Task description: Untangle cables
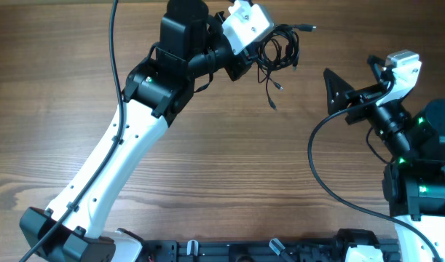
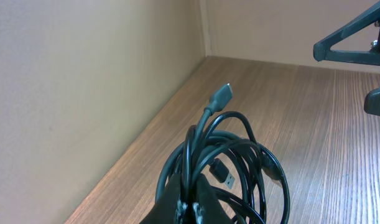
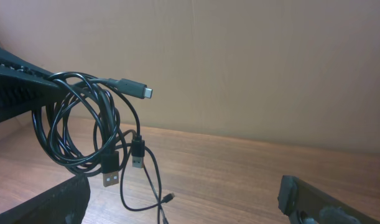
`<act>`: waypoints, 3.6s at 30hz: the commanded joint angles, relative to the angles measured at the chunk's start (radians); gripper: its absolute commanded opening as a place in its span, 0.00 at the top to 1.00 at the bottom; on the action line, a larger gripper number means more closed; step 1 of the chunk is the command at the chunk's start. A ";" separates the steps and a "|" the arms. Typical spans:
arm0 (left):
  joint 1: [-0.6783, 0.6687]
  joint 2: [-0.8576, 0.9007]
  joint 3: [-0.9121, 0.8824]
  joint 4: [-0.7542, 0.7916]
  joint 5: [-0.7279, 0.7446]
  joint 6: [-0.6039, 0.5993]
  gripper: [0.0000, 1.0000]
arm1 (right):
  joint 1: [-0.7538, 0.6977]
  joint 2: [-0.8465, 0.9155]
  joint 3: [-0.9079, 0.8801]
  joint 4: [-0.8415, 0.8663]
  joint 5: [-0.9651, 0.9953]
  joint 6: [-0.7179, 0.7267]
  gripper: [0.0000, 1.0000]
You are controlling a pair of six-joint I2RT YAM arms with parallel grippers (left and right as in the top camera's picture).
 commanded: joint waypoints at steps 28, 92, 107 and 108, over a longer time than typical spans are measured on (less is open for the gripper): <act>0.000 -0.031 0.006 0.007 0.405 -0.138 0.96 | -0.002 0.072 0.019 0.068 -0.385 0.060 0.00; -0.072 -0.031 0.006 0.087 0.260 -0.854 0.79 | -0.002 0.094 0.019 0.355 -0.486 0.361 0.96; -0.035 -0.031 0.006 0.059 0.256 -0.603 0.96 | -0.089 0.094 0.019 0.258 -0.430 0.274 0.00; -0.029 -0.031 0.006 0.055 0.257 -0.575 0.96 | -0.107 0.094 0.019 0.252 -0.432 0.276 0.00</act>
